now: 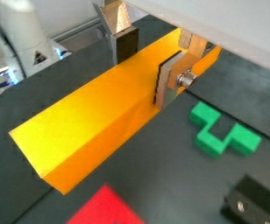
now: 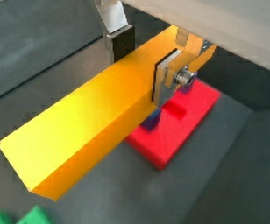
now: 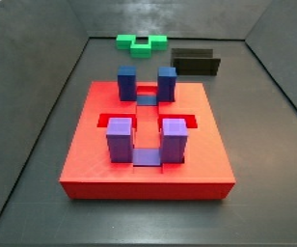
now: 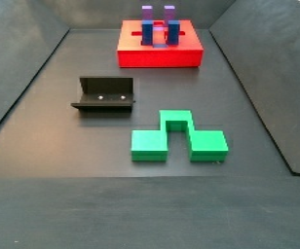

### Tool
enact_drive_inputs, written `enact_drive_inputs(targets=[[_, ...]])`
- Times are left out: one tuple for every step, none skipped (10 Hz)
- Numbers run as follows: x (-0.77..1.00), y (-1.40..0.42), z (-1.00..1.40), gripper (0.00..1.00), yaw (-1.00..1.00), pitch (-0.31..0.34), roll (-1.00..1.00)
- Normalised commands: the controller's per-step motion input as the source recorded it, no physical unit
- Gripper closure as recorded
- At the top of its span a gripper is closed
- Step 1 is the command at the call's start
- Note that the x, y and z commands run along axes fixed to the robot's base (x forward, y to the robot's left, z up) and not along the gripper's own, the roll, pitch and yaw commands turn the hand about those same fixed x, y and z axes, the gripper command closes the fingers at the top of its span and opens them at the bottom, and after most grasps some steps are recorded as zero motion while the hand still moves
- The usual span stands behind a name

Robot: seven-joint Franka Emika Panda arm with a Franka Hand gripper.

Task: Pick up the yellow object. Move up. Move to above the board. Insert the yellow object.
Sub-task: Move to above the board, then insert the yellow object.

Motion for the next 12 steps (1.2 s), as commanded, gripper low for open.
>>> enact_drive_inputs(targets=[[0.78,-1.4,0.18,1.0,0.01,0.119,0.03],[0.81,-1.4,0.19,1.0,0.01,0.134,0.01],[0.86,-1.4,0.21,1.0,0.01,0.153,0.03],[0.39,-0.59,0.09,1.0,0.01,0.164,0.07],[0.2,-0.22,0.05,1.0,0.01,0.153,0.07],[0.0,0.0,-0.18,1.0,0.0,0.021,0.0],[-0.02,0.0,-0.19,1.0,0.0,0.009,0.0],[-0.01,0.0,-0.2,1.0,0.0,0.013,0.0],[0.0,-0.03,-0.26,1.0,0.0,0.009,0.0],[0.15,-0.29,-0.54,1.0,0.09,-0.123,0.04],[0.23,-0.41,-0.52,1.0,0.07,-0.173,0.11],[0.35,-0.42,-0.61,1.0,0.08,-0.179,0.11]])
